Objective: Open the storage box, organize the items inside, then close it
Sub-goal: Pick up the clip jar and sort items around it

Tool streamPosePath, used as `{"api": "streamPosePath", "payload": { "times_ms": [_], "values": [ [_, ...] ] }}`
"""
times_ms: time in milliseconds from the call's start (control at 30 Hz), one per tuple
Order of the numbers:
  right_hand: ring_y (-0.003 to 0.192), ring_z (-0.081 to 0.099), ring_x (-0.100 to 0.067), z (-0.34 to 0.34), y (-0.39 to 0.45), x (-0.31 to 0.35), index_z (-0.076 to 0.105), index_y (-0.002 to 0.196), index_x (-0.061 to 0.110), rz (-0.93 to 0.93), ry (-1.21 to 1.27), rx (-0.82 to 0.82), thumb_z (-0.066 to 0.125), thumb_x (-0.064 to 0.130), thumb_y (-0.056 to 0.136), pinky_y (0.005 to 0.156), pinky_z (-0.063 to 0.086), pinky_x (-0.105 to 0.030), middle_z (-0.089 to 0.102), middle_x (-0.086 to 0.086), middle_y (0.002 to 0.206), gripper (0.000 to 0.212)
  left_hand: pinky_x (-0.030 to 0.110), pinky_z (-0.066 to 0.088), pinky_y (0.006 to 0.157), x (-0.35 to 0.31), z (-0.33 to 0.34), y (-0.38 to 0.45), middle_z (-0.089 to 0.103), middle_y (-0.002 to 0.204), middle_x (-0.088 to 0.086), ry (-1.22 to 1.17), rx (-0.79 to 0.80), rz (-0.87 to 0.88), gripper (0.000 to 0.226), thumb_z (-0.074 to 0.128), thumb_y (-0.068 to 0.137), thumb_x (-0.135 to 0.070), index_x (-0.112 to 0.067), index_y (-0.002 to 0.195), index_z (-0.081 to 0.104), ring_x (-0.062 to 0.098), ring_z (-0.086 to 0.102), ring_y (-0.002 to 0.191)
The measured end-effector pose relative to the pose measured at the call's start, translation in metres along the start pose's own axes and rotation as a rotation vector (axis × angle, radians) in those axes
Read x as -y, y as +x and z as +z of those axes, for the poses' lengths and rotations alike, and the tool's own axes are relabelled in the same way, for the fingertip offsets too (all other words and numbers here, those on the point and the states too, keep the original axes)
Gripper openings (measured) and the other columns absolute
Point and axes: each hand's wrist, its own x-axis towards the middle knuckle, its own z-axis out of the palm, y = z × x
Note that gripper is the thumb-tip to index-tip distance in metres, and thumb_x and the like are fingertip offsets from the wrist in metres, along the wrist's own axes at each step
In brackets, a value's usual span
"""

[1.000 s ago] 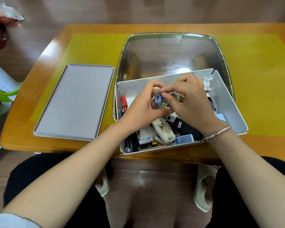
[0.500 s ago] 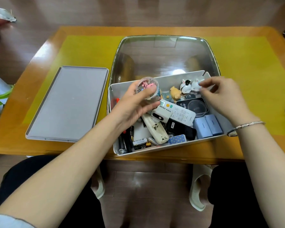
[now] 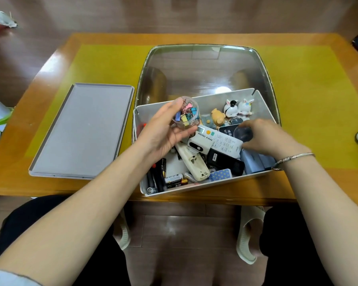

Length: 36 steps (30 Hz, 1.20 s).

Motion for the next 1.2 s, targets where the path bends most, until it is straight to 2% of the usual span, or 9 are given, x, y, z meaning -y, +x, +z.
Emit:
{"api": "streamPosePath", "payload": {
  "times_ms": [133, 333, 500, 600, 733, 800, 967, 1100, 1200],
  "values": [
    [0.1, 0.058, -0.03, 0.002, 0.005, -0.001, 0.058, 0.114, 0.019, 0.03, -0.006, 0.037, 0.071, 0.02, 0.068, 0.084, 0.05, -0.035, 0.062, -0.013, 0.111, 0.048, 0.033, 0.057, 0.081, 0.0, -0.001, -0.001, 0.059, 0.126, 0.021, 0.022, 0.022, 0.007, 0.04, 0.061, 0.09, -0.009, -0.008, 0.128, 0.051, 0.034, 0.064, 0.106],
    [0.099, 0.056, -0.035, 0.004, 0.01, -0.004, 0.045, 0.115, 0.009, 0.075, 0.105, -0.06, 0.076, 0.021, 0.07, 0.081, 0.044, -0.036, 0.052, -0.018, 0.113, 0.056, 0.031, 0.059, 0.074, 0.001, -0.001, -0.001, 0.061, 0.119, 0.022, 0.038, -0.013, -0.018, 0.043, 0.059, 0.088, 0.002, -0.005, 0.13, 0.05, 0.031, 0.067, 0.093],
    [0.079, 0.057, -0.027, 0.0, 0.011, 0.001, 0.063, 0.076, 0.015, 0.081, 0.097, -0.1, 0.079, 0.016, 0.071, 0.068, 0.041, -0.026, 0.064, -0.013, 0.089, 0.017, 0.033, 0.059, 0.077, 0.004, -0.003, 0.001, 0.062, 0.117, 0.018, 0.073, -0.016, -0.025, 0.038, 0.064, 0.087, -0.013, -0.006, 0.123, 0.054, 0.029, 0.065, 0.1],
    [0.075, 0.057, -0.025, -0.003, 0.008, 0.001, 0.064, 0.069, 0.016, 0.065, 0.132, -0.192, 0.071, 0.011, 0.076, 0.067, 0.039, -0.024, 0.062, -0.006, 0.075, 0.011, 0.032, 0.059, 0.071, 0.005, -0.004, 0.001, 0.064, 0.11, 0.016, 0.093, -0.016, -0.042, 0.033, 0.062, 0.089, -0.023, -0.008, 0.118, 0.057, 0.029, 0.068, 0.095],
    [0.056, 0.049, -0.015, -0.014, 0.003, 0.008, 0.068, 0.075, 0.024, 0.013, 0.254, -0.432, 0.069, 0.021, 0.079, 0.057, 0.034, -0.023, 0.049, 0.011, 0.055, 0.006, 0.029, 0.058, 0.062, 0.007, -0.005, 0.002, 0.065, 0.112, 0.019, 0.164, -0.027, -0.049, 0.031, 0.065, 0.088, -0.021, -0.009, 0.116, 0.056, 0.029, 0.07, 0.091],
    [0.052, 0.051, -0.009, -0.017, 0.0, 0.015, 0.07, 0.08, 0.024, -0.03, 0.41, -0.49, 0.066, 0.019, 0.081, 0.052, 0.037, -0.02, 0.053, 0.008, 0.054, 0.006, 0.027, 0.057, 0.058, 0.009, -0.004, 0.001, 0.066, 0.11, 0.019, 0.189, -0.03, -0.052, 0.029, 0.066, 0.087, -0.019, -0.011, 0.112, 0.057, 0.03, 0.07, 0.087],
    [0.058, 0.068, -0.014, -0.02, -0.013, 0.044, 0.069, 0.088, 0.022, -0.103, 0.915, -0.375, 0.05, 0.006, 0.077, 0.05, 0.05, -0.021, 0.065, -0.006, 0.065, 0.027, 0.026, 0.056, 0.056, 0.012, -0.006, 0.003, 0.065, 0.112, 0.021, 0.234, -0.049, -0.049, 0.027, 0.067, 0.085, -0.009, -0.014, 0.11, 0.058, 0.031, 0.07, 0.085],
    [0.045, 0.056, -0.013, -0.021, -0.018, 0.058, 0.068, 0.087, 0.008, -0.146, 1.052, -0.368, 0.056, 0.006, 0.086, 0.039, 0.047, -0.023, 0.067, -0.019, 0.075, 0.012, 0.028, 0.057, 0.059, 0.013, -0.005, 0.006, 0.064, 0.109, 0.019, 0.208, -0.049, -0.041, 0.027, 0.06, 0.085, 0.002, -0.015, 0.105, 0.058, 0.03, 0.068, 0.086],
    [0.041, 0.052, -0.01, -0.019, -0.02, 0.065, 0.063, 0.103, 0.011, -0.179, 1.131, -0.337, 0.052, -0.001, 0.09, 0.035, 0.041, -0.022, 0.067, -0.011, 0.074, 0.021, 0.028, 0.057, 0.058, 0.015, -0.003, 0.005, 0.065, 0.102, 0.015, 0.209, -0.038, -0.034, 0.028, 0.061, 0.084, 0.004, -0.015, 0.105, 0.056, 0.027, 0.068, 0.081]
  ]
}}
